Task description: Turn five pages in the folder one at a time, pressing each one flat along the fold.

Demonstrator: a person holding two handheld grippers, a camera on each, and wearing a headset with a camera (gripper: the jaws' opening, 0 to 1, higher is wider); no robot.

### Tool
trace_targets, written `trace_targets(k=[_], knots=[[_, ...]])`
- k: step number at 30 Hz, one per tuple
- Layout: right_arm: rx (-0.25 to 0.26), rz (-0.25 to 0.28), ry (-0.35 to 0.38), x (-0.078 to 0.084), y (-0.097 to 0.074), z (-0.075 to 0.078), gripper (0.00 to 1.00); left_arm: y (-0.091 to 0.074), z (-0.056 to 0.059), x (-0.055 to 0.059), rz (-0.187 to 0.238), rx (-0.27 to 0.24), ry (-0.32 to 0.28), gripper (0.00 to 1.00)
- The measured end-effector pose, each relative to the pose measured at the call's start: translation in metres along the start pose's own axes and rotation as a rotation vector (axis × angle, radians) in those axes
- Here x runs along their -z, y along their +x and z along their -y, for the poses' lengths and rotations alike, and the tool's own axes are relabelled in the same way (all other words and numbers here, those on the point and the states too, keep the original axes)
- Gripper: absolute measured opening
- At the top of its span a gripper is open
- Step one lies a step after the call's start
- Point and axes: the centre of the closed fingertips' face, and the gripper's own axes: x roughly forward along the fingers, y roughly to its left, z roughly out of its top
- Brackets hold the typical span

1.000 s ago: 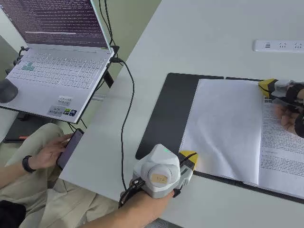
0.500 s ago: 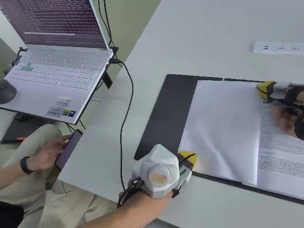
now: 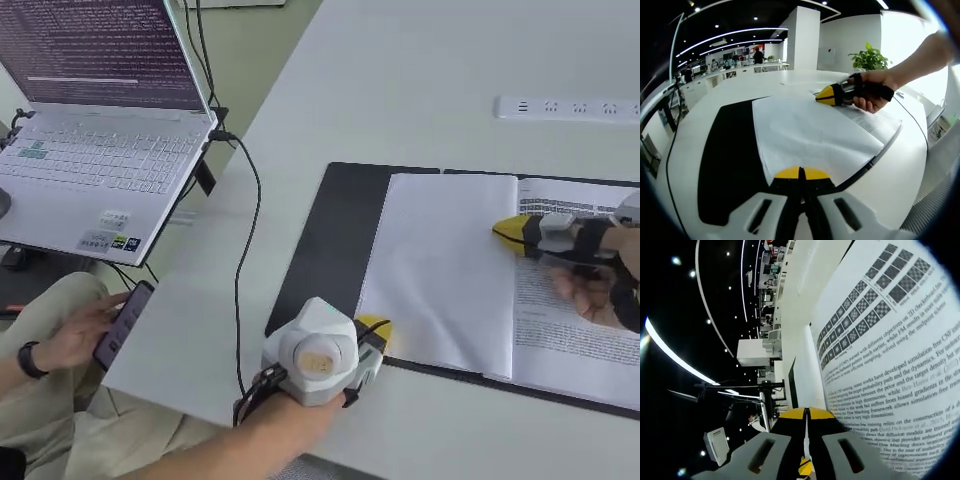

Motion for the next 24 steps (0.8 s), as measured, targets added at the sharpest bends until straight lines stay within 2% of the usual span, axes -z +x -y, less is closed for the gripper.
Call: trace_targets(k=[3,8,11,13,17,24], knots=[[-0.004,-0.007,0.006,0.006,-0.005,0.003,0.0,0.0,0.0,0.0,-0.006,0.001,0.004,0.0],[-0.009,-0.07,-0.04,0.036,-0.013,0.006,0.0,0.0,-0.001,0.001,-0.016,0.003,0.016,0.0],[-0.01,-0.075,-0.041,0.044,-0.017,0.009,0.0,0.0,-0.001,0.001,-0.02,0.0,0.017,0.0],[-0.01,-0.08,-0.044,0.056,-0.021,0.007,0.0,0.0,0.0,0.001,-0.023,-0.001,0.021,0.0],[-0.009,-0.09,-0.048,0.064,-0.026,0.013,0.0,0.0,0.0,0.001,-0.028,-0.001,0.027,0.0],[-0.01,-0.123,-0.066,0.092,-0.039,0.017,0.0,0.0,0.0,0.001,-0.029,-0.006,0.032,0.0]])
